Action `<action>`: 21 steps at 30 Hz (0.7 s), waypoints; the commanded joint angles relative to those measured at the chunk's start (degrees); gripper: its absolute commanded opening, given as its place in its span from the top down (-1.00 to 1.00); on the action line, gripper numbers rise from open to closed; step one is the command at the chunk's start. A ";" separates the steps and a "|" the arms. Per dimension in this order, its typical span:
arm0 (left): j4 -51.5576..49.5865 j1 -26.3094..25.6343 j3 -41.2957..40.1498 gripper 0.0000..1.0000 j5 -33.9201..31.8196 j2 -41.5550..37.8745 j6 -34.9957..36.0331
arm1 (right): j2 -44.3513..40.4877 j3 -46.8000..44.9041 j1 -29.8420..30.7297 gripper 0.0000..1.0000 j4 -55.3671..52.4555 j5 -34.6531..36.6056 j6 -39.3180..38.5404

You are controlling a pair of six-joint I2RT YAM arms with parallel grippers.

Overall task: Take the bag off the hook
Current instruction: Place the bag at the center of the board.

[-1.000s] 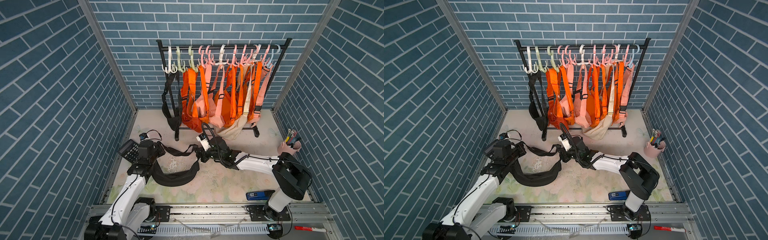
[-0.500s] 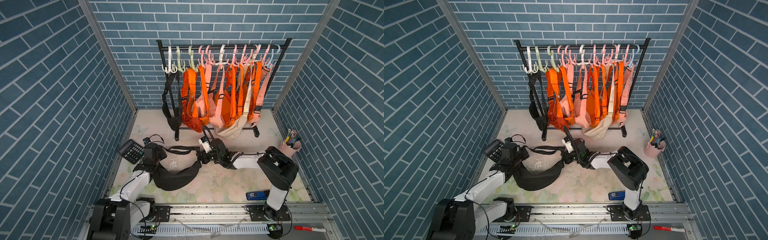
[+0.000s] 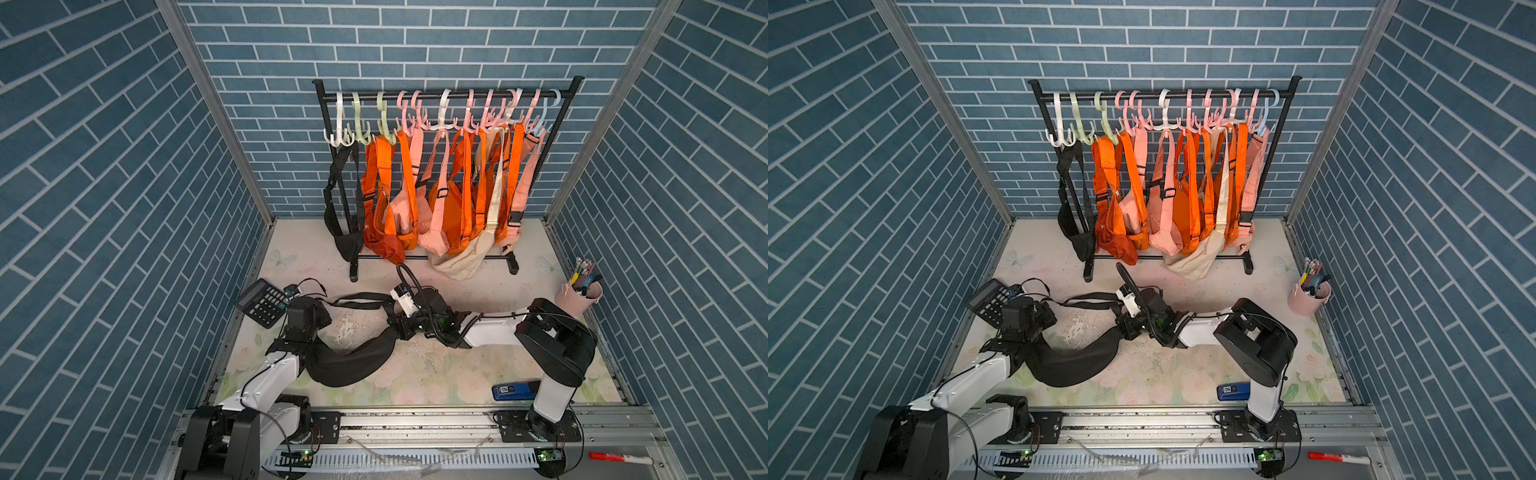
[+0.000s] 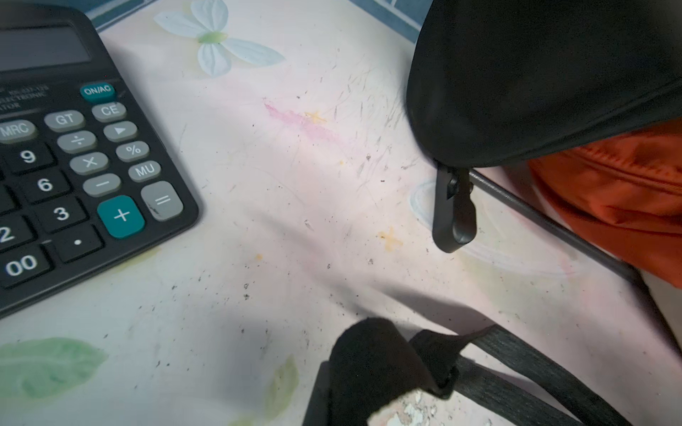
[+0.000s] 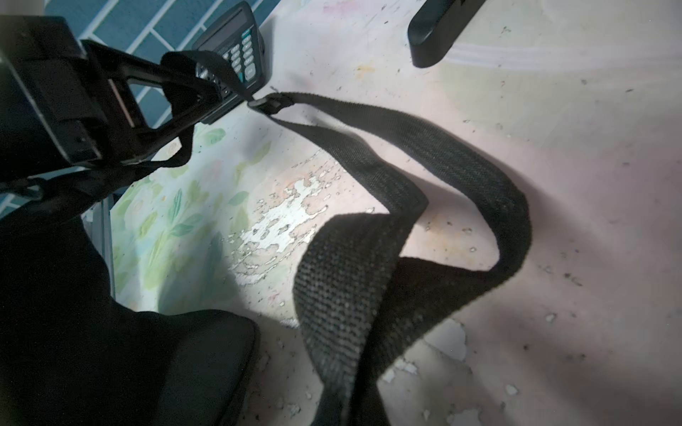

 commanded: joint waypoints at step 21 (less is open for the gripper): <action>10.44 -6.17 14.06 1.00 -5.65 20.81 -0.09 | -7.19 2.69 -4.99 1.00 -12.53 6.31 -5.15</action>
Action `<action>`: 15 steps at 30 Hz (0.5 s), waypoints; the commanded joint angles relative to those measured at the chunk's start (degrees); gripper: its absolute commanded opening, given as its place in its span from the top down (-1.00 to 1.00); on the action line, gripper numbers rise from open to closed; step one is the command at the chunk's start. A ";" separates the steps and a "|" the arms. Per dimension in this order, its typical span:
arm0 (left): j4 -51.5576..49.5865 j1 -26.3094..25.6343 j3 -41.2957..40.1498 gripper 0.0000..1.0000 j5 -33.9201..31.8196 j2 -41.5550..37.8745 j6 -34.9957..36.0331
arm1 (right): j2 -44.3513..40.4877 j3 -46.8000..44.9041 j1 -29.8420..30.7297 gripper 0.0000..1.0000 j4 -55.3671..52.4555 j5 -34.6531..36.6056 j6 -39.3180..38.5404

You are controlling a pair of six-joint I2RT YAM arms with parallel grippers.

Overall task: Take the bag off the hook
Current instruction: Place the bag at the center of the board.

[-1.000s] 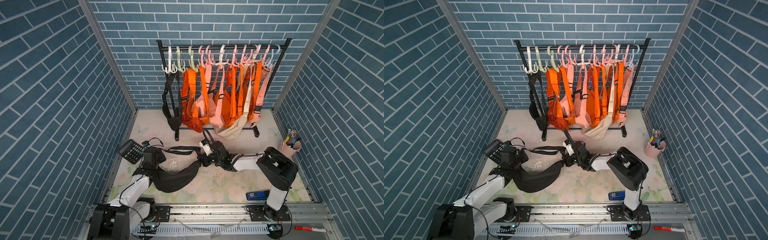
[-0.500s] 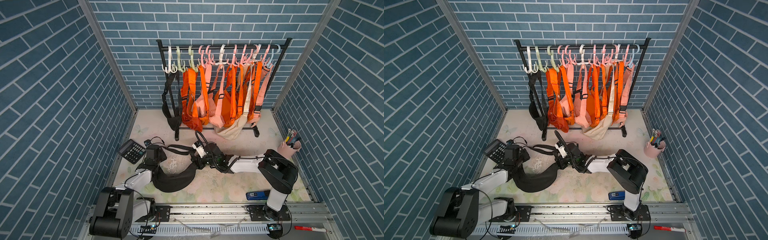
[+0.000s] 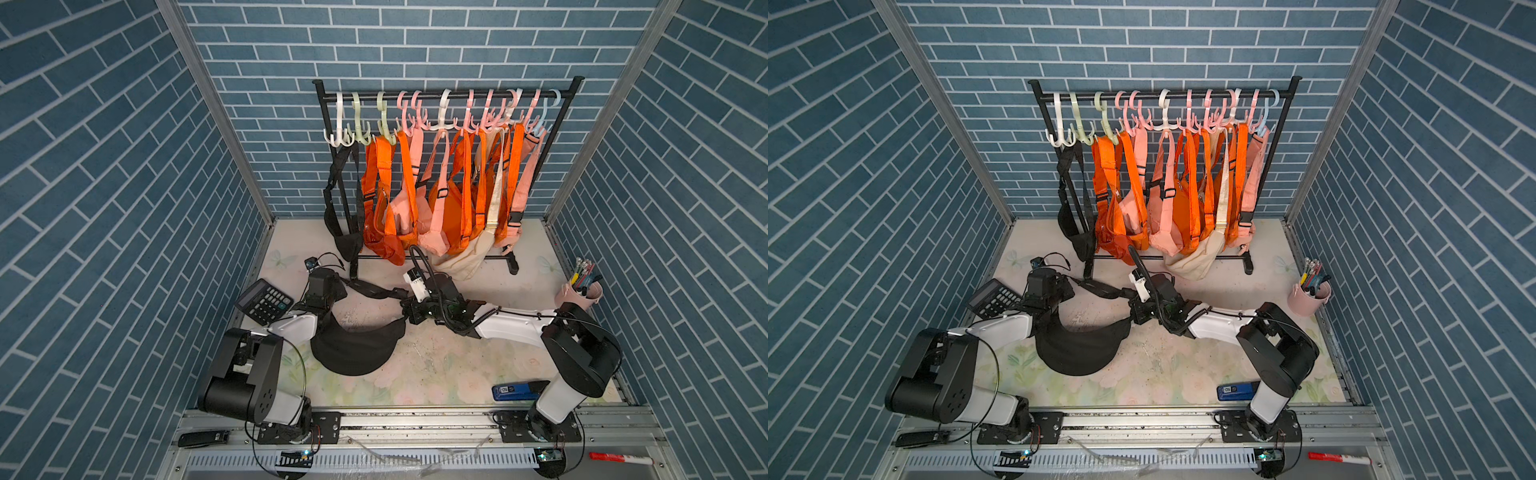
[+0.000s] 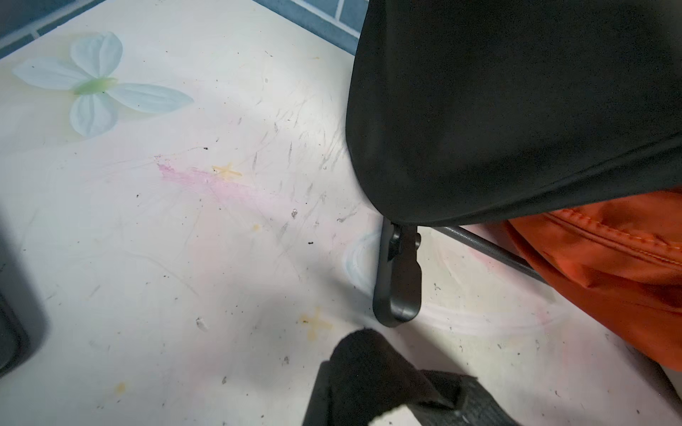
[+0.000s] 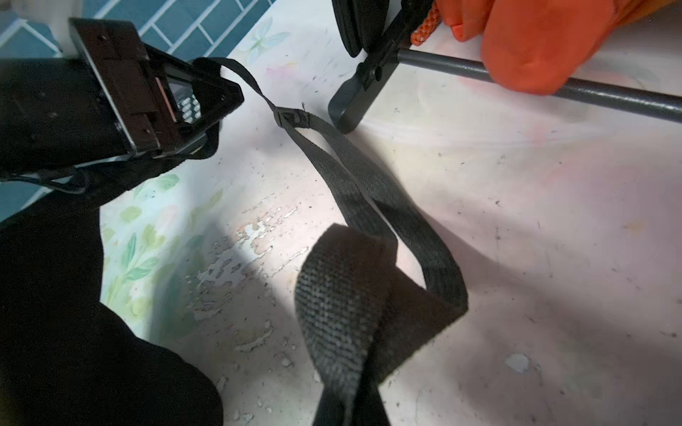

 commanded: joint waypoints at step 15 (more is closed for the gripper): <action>2.09 -0.54 0.31 1.00 -5.32 1.27 2.22 | 8.07 11.43 -1.99 1.00 -6.67 -0.78 -4.04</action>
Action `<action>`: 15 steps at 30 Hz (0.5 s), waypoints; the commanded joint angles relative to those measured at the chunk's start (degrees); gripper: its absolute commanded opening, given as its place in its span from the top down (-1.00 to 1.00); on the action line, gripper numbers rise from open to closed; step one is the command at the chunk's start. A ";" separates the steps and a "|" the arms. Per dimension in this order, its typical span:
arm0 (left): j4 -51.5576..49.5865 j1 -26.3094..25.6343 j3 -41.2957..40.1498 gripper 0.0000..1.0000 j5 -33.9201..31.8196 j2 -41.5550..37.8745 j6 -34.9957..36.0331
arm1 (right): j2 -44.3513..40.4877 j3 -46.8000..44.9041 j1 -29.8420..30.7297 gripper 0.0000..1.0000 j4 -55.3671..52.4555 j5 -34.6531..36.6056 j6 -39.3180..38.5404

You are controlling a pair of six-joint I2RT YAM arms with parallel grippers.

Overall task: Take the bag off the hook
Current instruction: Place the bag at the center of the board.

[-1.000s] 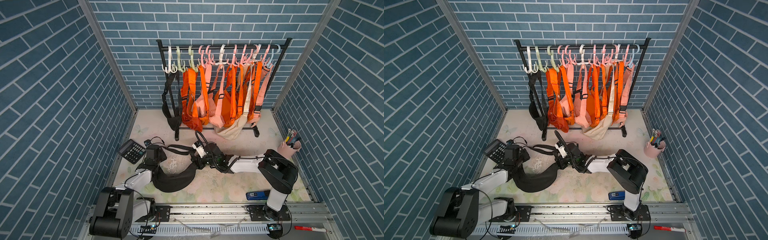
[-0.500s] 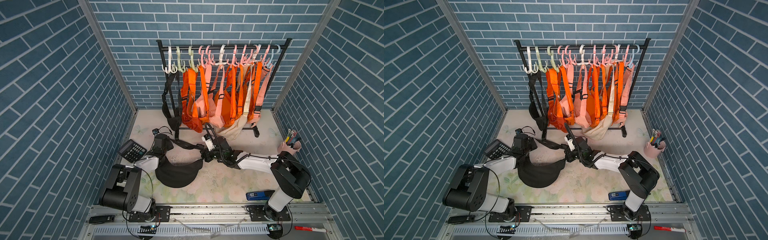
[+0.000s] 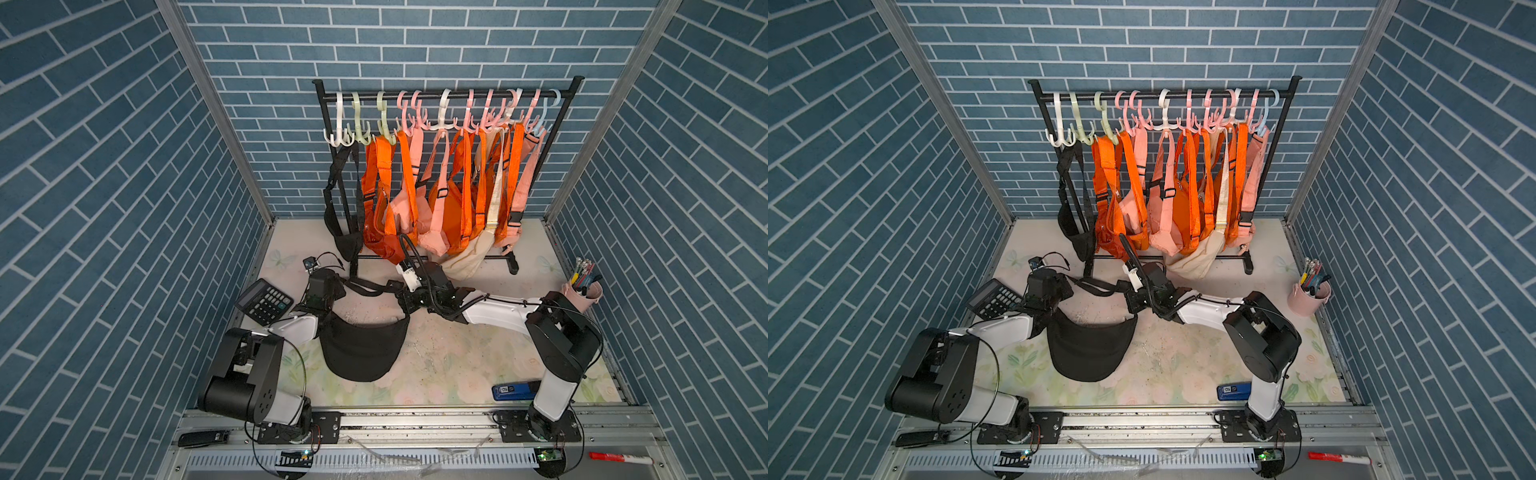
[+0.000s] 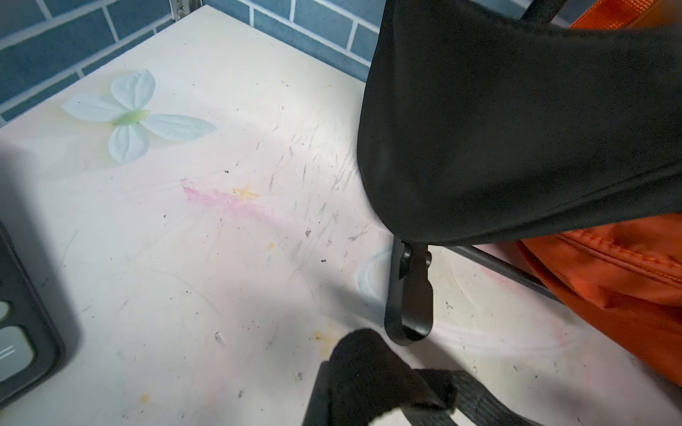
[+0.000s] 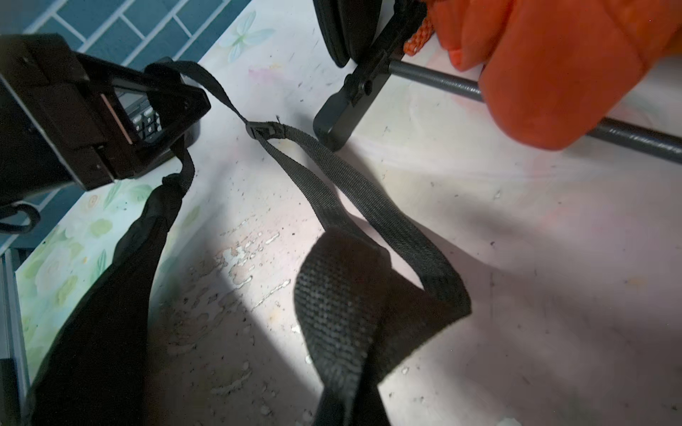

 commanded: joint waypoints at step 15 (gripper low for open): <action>-7.73 -0.25 -1.86 0.69 -4.65 -0.41 -0.04 | 1.50 -9.34 0.11 0.97 4.93 -0.89 5.27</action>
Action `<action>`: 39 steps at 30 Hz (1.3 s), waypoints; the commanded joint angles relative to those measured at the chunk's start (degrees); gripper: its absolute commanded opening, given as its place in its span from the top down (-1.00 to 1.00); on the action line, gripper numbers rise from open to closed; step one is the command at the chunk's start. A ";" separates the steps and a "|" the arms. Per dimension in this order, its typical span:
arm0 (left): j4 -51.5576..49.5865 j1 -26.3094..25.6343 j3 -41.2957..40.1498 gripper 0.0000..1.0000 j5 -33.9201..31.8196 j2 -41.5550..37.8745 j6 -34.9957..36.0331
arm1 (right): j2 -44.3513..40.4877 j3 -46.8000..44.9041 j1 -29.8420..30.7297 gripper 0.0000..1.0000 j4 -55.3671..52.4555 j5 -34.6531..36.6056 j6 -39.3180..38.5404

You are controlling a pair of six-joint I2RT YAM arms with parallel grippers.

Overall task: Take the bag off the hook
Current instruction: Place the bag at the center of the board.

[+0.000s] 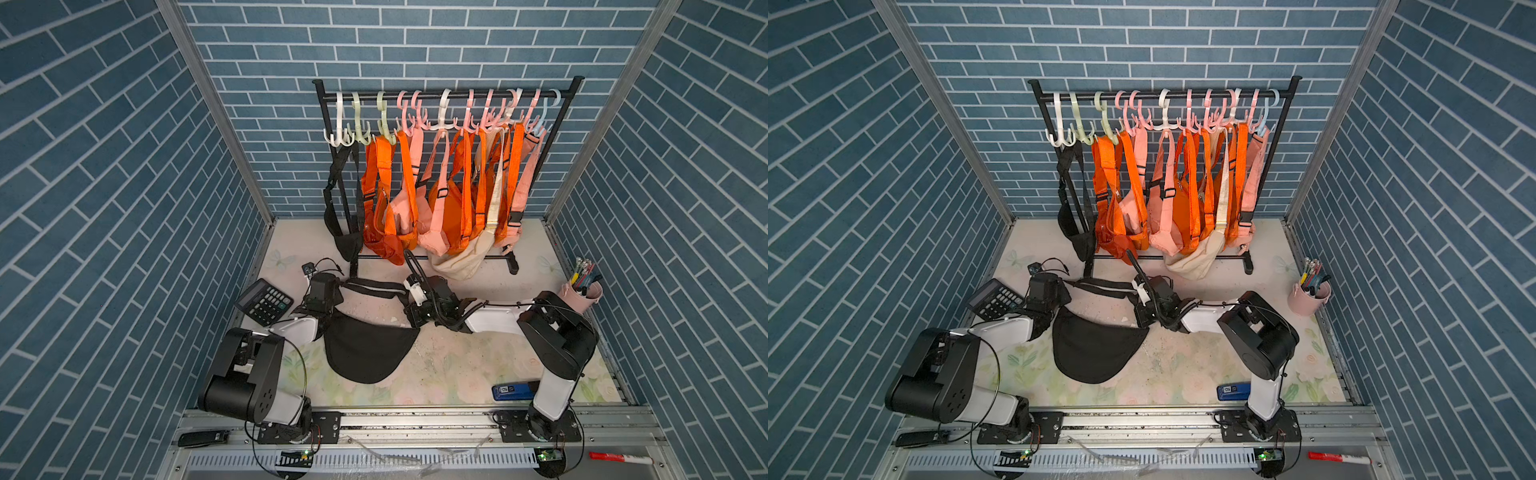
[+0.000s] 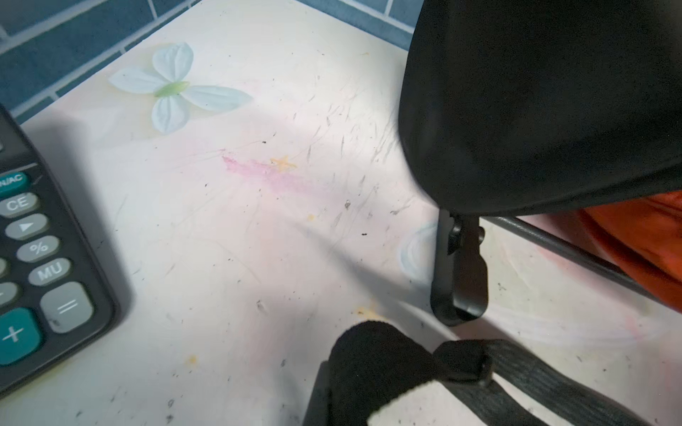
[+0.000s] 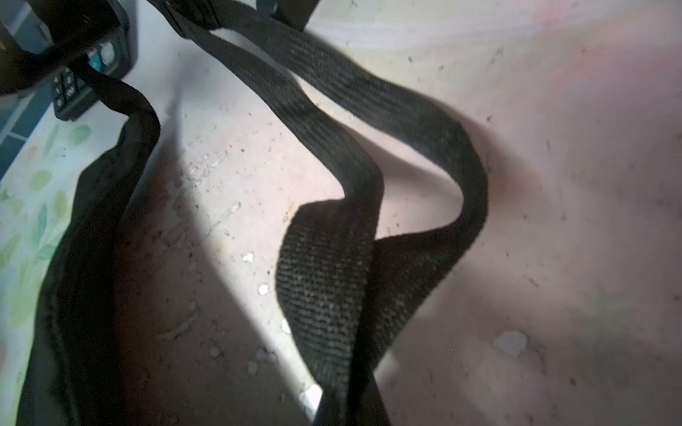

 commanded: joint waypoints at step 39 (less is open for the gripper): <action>-20.17 -0.60 5.51 -0.83 2.64 -26.03 0.91 | 11.85 22.46 -1.60 -0.06 -19.04 18.59 -8.60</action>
